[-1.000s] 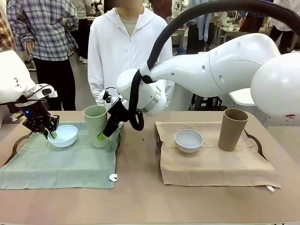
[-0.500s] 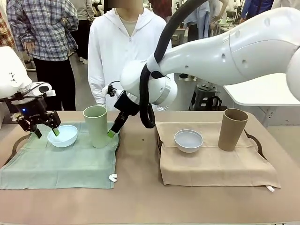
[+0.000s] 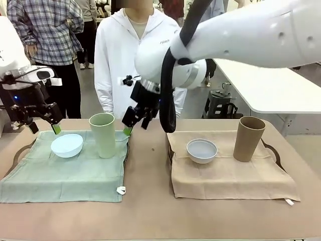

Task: Set up a tray with a mat and arrange the tableware.
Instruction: Place the Picnic Bowl and Reusable plastic cup back onto the Handle tray in front of the human's position.

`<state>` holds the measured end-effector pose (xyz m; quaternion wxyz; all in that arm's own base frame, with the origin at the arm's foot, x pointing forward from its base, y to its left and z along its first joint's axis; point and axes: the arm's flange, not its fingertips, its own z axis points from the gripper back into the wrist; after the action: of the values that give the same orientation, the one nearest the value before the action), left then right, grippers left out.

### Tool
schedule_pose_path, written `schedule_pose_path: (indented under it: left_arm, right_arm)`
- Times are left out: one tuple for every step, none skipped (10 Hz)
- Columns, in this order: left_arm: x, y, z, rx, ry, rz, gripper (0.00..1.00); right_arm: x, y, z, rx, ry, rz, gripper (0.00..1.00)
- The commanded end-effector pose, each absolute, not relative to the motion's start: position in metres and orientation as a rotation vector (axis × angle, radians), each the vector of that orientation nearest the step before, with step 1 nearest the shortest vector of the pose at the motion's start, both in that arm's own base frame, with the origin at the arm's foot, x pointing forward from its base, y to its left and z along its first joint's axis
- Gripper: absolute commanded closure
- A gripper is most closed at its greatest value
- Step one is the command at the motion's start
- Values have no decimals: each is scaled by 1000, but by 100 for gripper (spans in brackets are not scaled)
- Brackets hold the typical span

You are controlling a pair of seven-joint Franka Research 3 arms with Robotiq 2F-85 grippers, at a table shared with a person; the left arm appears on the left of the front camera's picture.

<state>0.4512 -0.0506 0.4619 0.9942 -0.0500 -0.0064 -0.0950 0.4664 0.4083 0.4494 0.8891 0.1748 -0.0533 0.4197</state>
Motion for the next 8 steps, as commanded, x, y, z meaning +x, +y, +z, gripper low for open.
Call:
schedule_pose_path:
  left_arm:
    - [436,-69,485,-59,24,-238,13]
    - [430,-85,496,-47,31,-218,13]
    - [426,-99,510,-33,13,-191,13]
    - [424,-108,525,-9,-32,-165,13]
    - [421,-112,542,-10,-70,-150,13]
    - [422,-101,515,-54,-4,-210,13]
    - [422,-101,515,-54,-4,-210,13]
    - [422,-101,515,-54,-4,-210,13]
  right_arm:
    - [456,410,486,237,-36,699,0]
    - [447,410,507,124,-14,625,0]
    - [435,416,526,25,14,559,0]
    - [423,423,546,-63,26,494,0]
    - [415,431,559,-82,25,495,0]
    - [427,399,534,19,-45,543,0]
    - [427,399,534,19,-45,543,0]
    - [427,399,534,19,-45,543,0]
